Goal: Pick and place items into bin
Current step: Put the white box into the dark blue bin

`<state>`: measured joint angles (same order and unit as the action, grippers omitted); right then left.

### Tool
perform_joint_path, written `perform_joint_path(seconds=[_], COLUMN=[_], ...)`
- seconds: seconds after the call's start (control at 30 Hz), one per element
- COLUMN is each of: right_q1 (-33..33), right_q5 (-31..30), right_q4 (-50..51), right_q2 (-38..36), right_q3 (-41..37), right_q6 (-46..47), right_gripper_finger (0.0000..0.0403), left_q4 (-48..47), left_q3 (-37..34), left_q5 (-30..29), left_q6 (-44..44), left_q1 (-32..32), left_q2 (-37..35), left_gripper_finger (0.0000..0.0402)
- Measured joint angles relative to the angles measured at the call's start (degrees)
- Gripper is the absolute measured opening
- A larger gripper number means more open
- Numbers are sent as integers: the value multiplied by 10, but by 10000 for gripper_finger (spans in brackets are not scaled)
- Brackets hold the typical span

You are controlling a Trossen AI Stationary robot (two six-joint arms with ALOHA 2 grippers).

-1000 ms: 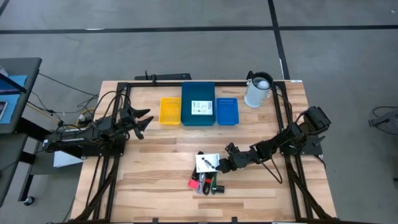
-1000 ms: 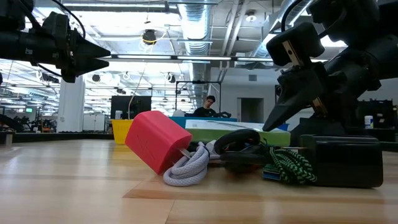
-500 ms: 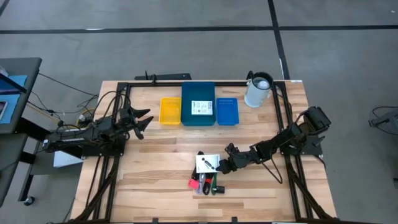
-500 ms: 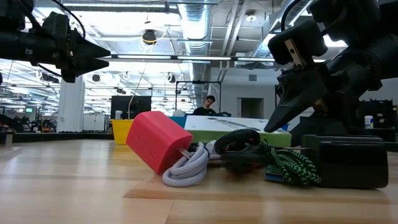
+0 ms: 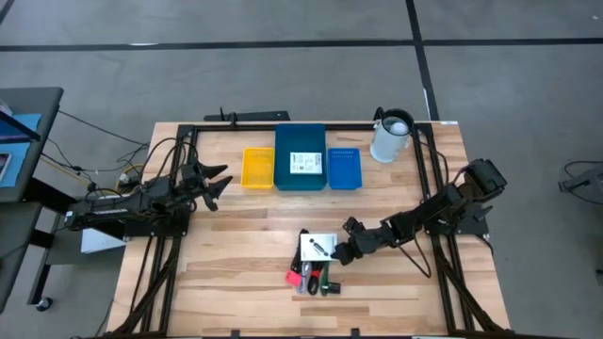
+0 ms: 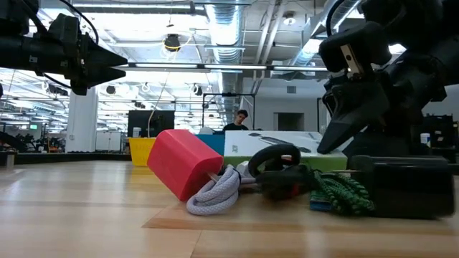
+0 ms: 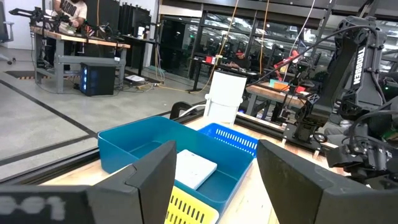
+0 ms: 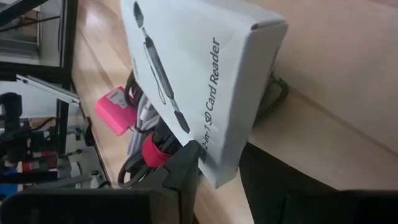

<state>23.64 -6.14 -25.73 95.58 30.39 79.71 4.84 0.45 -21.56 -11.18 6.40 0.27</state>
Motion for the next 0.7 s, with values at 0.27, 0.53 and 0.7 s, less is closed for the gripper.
perform_joint_path(seconds=[0.27, 0.53, 0.7], right_q1=[-1, -1, -1], right_q5=[-6, -7, -7], right_q4=[4, 0, -5], right_q2=[-10, -11, -11], right_q3=[1, 1, 2], right_q6=[-22, -34, -39], right_gripper_finger=[106, 104, 83], left_q4=[0, 0, 0], left_q3=[0, 0, 0], left_q5=[0, 0, 0], left_q6=[0, 0, 0], left_q1=[0, 0, 0], left_q2=[0, 0, 0], left_gripper_finger=[212, 212, 212])
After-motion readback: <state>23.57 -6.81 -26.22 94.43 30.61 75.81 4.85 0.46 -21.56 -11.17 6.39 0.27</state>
